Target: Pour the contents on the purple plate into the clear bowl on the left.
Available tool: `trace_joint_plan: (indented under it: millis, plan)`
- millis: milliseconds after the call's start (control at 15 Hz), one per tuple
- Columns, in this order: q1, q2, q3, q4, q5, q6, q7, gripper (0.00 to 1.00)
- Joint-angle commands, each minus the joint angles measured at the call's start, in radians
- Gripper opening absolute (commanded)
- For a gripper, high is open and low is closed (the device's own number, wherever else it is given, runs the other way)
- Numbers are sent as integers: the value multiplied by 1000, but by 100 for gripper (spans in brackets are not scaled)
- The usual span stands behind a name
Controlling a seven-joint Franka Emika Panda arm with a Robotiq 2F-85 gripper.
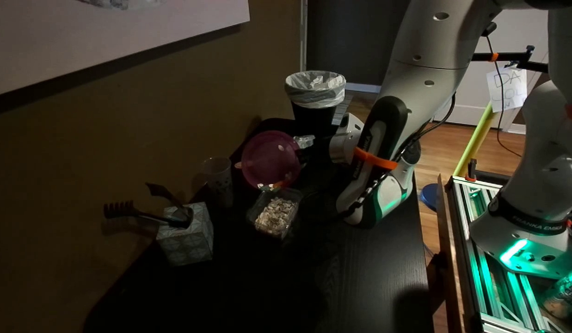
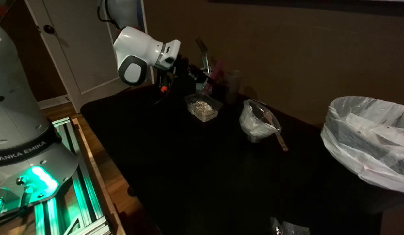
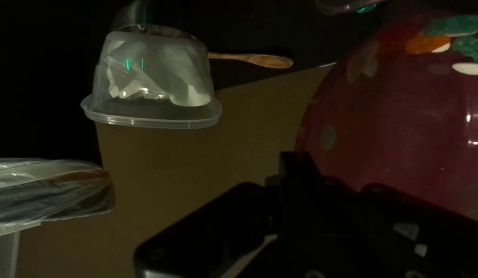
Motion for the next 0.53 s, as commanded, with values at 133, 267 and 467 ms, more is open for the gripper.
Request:
trace_joint_plan:
  millis: [133, 267, 467]
  plan:
    - [-7, -8, 12, -13, -22, 29, -11, 1]
    - [-4, -11, 14, -24, -51, 61, -13, 1]
    - [222, -19, -207, 20, -50, 23, -12, 1]
